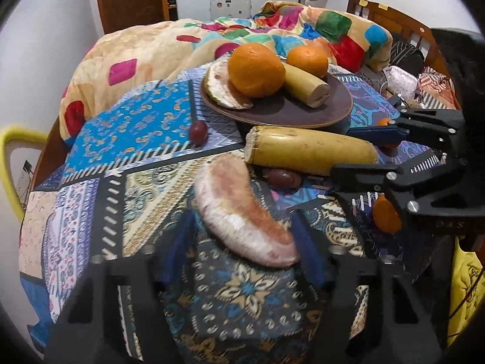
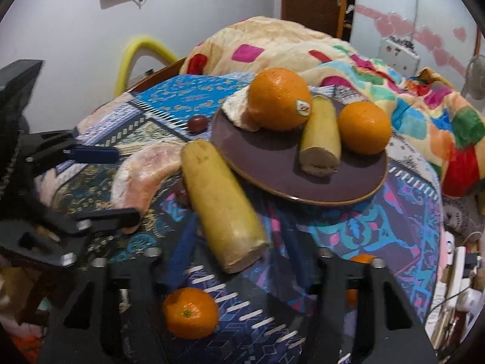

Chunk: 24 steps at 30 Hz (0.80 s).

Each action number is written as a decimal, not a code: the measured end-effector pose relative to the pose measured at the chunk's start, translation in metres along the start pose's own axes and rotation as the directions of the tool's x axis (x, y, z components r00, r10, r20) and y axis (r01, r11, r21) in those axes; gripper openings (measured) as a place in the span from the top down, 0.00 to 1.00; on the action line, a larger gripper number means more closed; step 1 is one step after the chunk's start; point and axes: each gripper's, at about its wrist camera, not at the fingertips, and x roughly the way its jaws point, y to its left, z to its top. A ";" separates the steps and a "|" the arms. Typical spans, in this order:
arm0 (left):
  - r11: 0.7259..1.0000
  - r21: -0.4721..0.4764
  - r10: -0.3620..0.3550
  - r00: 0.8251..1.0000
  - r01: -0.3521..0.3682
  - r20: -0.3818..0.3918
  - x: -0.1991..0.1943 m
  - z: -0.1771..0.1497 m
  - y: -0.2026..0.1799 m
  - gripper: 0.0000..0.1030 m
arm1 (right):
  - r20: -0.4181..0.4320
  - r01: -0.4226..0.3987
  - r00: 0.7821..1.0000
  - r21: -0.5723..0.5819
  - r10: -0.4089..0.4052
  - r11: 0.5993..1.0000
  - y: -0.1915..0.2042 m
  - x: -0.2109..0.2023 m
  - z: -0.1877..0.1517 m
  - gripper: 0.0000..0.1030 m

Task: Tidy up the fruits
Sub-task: 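Grasp the pink pomelo flesh with left tool while right tool approaches the yellow cylinder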

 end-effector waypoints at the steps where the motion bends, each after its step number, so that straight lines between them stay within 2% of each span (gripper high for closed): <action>1: 1.000 -0.001 0.012 1.000 -0.012 0.002 0.002 0.001 -0.001 0.46 | -0.001 0.006 1.000 -0.009 -0.006 1.000 0.001 -0.001 -0.001 0.57; 4: 1.000 -0.007 0.026 1.000 -0.026 0.012 0.004 0.001 0.000 0.49 | 0.001 0.027 1.000 -0.021 -0.027 0.999 0.002 -0.006 -0.007 0.57; 8: 1.000 -0.020 0.014 1.000 -0.013 0.009 0.001 -0.003 0.003 0.51 | -0.003 0.030 1.000 0.024 -0.030 0.999 -0.006 -0.016 -0.016 0.57; 14: 1.000 -0.021 0.006 1.000 -0.006 0.002 -0.011 -0.016 0.006 0.54 | -0.007 0.100 0.995 0.058 -0.100 0.993 -0.012 -0.037 -0.036 0.59; 24: 1.000 -0.022 -0.016 1.000 0.016 -0.005 -0.035 -0.045 0.003 0.54 | -0.036 0.141 0.990 0.115 -0.137 0.983 -0.019 -0.067 -0.073 0.63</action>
